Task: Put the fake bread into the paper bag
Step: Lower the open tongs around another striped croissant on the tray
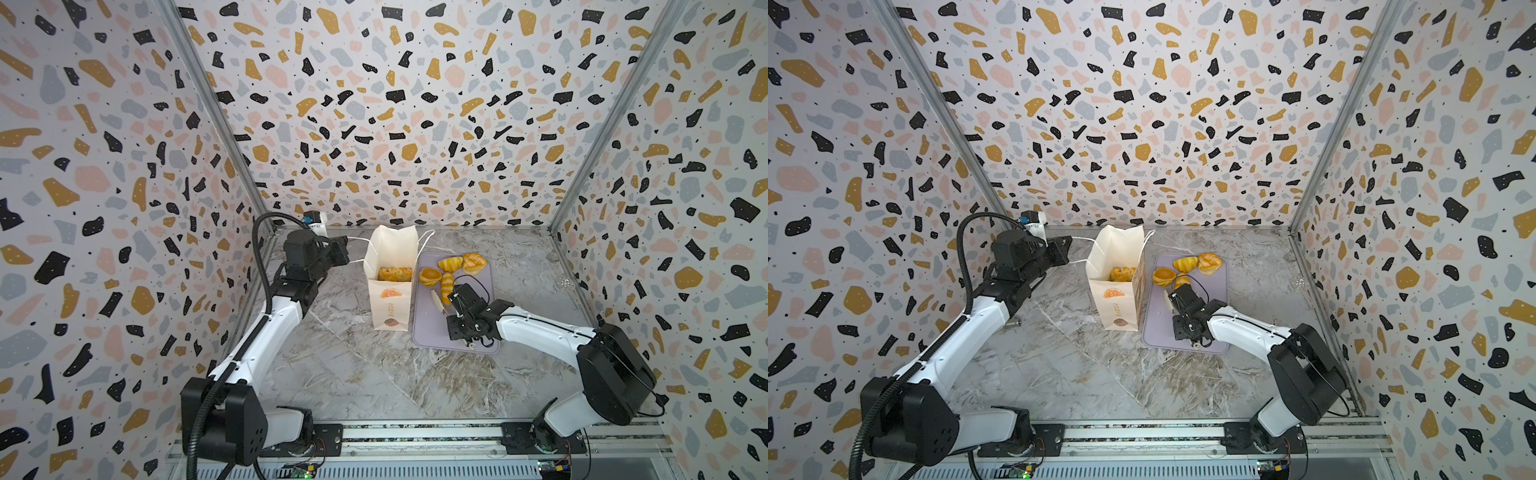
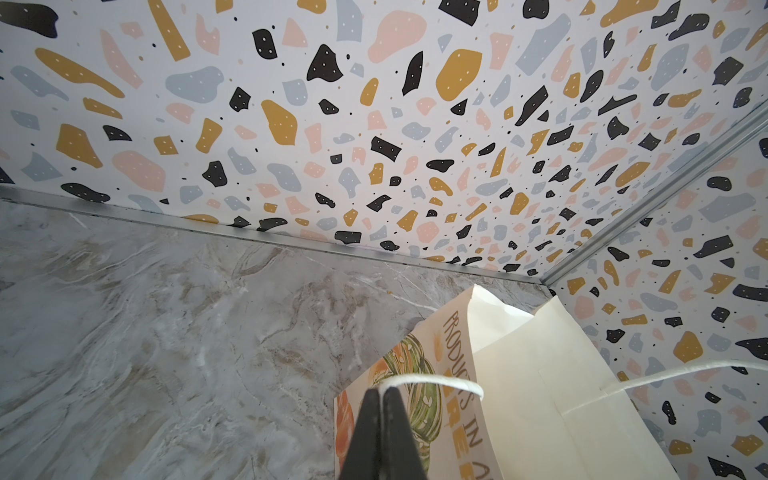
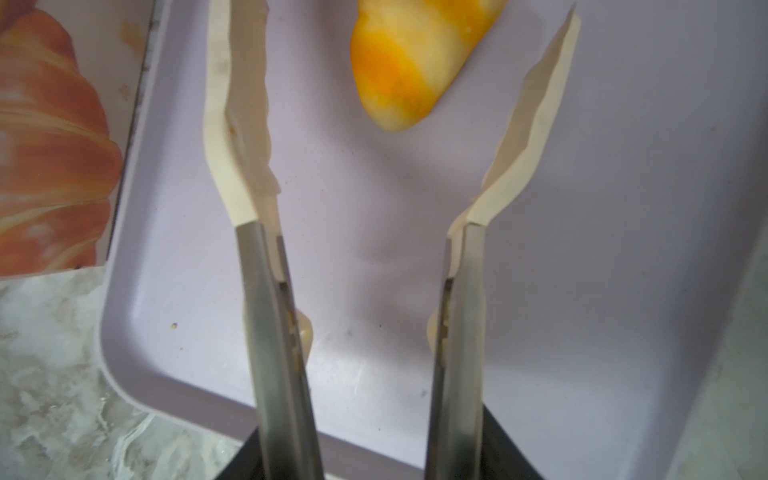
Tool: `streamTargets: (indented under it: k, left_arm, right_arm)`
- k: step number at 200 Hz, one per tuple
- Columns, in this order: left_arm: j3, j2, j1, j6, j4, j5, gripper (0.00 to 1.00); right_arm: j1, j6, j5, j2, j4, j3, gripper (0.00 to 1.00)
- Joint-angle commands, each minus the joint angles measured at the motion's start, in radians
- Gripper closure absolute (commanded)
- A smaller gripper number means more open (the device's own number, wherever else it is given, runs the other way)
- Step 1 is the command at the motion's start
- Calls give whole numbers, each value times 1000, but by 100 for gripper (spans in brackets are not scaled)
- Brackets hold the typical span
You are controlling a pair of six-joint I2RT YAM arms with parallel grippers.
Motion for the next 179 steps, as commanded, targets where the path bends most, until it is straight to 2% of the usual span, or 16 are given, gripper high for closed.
streamTargets:
  k: [1,127,179]
  left_arm:
    - [29,10,-6,-2,4,10,100]
    - [29,16,-6,-4,6,11,100]
    - [27,11,-6,-5,6,12,100]
  right_arm:
    - [-12,-16,10,3,8,47,44]
    - [-58,-42,16,97,-15,106,45]
    - [-60,-42,-17,80,-13,87,60]
